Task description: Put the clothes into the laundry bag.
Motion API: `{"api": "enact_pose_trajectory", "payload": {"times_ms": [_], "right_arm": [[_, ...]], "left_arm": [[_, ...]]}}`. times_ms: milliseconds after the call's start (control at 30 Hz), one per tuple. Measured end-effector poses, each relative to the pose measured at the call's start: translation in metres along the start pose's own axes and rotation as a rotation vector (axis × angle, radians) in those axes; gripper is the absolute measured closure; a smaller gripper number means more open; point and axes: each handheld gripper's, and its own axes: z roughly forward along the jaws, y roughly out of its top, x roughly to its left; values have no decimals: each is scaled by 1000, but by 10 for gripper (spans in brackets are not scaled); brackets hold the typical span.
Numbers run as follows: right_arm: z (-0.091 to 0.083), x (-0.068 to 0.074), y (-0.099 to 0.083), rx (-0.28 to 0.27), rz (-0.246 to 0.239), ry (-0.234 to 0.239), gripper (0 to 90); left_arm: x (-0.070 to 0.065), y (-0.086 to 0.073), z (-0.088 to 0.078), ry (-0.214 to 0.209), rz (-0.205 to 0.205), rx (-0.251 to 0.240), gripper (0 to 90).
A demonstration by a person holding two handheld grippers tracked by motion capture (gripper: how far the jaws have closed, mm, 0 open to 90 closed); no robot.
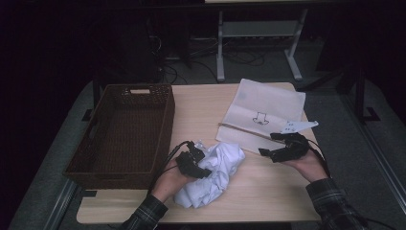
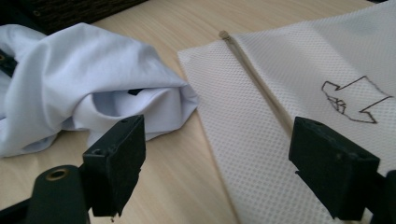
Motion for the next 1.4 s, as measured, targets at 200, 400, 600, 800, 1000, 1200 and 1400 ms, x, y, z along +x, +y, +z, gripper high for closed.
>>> {"api": "enact_pose_trajectory", "payload": {"times_ms": [200,400,600,800,1000,1200,1400], "right_arm": [[6,-11,6,-6,-7,-15,194],[16,-26,15,9,-18,-29,205],[28,-45,25,33,-22,-57,232],[37,-59,26,38,-3,-55,252],[51,-70,24,22,-18,-54,269],[59,-81,16,43,-4,-55,273],[69,-88,8,82,10,-36,283]], "left_arm": [[-2,1,1,22,15,14,635],[-3,1,2,27,25,14,624],[-4,1,2,30,28,10,619],[-4,0,2,29,32,6,617],[-4,-1,3,25,31,2,616],[-4,-2,3,25,30,-2,617],[-3,-2,3,21,27,-1,617]]}}
